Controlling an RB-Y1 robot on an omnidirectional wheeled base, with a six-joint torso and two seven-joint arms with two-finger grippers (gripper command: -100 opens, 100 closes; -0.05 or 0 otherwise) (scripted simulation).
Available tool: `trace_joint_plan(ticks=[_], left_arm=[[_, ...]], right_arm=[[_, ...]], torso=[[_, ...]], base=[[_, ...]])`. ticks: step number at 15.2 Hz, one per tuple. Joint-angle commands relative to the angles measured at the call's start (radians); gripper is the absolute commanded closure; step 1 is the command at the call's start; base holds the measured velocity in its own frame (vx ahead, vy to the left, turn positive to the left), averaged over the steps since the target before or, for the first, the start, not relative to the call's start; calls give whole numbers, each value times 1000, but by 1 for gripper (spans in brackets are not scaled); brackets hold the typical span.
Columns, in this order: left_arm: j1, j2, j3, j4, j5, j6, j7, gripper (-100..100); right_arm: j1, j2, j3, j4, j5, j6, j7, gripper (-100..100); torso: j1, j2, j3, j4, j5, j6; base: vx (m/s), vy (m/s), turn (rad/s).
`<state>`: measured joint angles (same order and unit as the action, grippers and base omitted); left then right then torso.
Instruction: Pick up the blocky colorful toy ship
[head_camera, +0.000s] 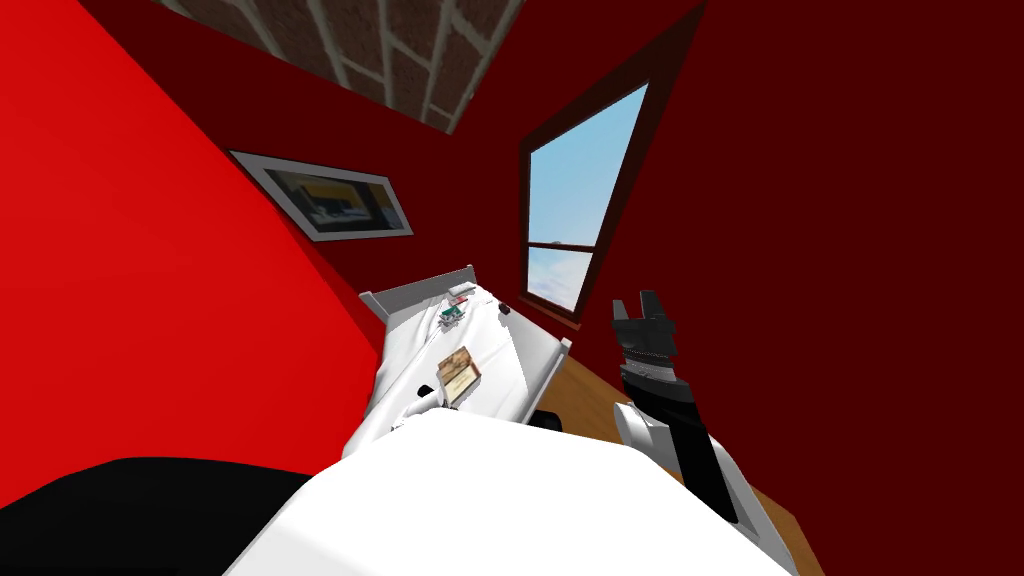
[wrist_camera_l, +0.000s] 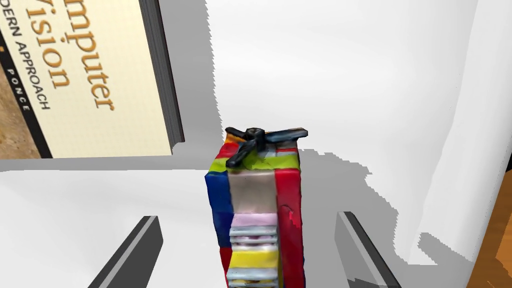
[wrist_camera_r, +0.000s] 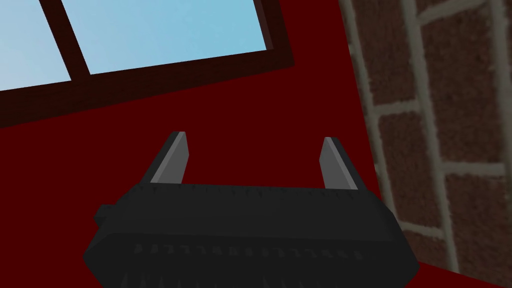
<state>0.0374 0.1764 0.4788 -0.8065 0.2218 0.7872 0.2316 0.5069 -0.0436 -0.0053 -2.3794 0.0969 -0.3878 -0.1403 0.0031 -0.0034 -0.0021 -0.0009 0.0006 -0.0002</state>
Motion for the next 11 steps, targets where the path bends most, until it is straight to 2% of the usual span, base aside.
trace_joint_plan(ticks=[1, 3, 4, 5, 9, 10, 11], left_arm=[[1, -8, -8, 25, -2, -35, 0, -100], [0, -13, -15, 46, -4, -60, -1, -100], [-1, -9, -11, 36, -3, -43, 0, -100], [-2, -9, -11, 39, -3, -48, -1, 100], [0, -11, -11, 40, -3, -47, 0, 100], [1, -2, -2, 4, -1, -10, 0, 100], [1, -2, -2, 4, -1, -10, 0, 100]], right_arm=[[0, 0, 0, 0, 0, 0, 0, 0], [0, 0, 0, 0, 0, 0, 0, 0], [0, 0, 0, 0, 0, 0, 0, 0], [0, 0, 0, 0, 0, 0, 0, 0], [0, 0, 0, 0, 0, 0, 0, 0], [0, 0, 0, 0, 0, 0, 0, 0], [0, 0, 0, 0, 0, 0, 0, 0]], torso=[[0, 0, 0, 0, 0, 0], [0, 0, 0, 0, 0, 0], [0, 0, 0, 0, 0, 0], [0, 1, 0, 0, 0, 0], [1, 1, 1, 1, 0, 1], [2, 1, 1, 1, 1, 1], [2, 2, 1, 1, 0, 1]], base=[[48, 40, 35], [42, 37, 30], [24, 20, 9], [9, 8, -1], [0, 0, 0], [-27, -20, -61], [-40, -30, -68]])
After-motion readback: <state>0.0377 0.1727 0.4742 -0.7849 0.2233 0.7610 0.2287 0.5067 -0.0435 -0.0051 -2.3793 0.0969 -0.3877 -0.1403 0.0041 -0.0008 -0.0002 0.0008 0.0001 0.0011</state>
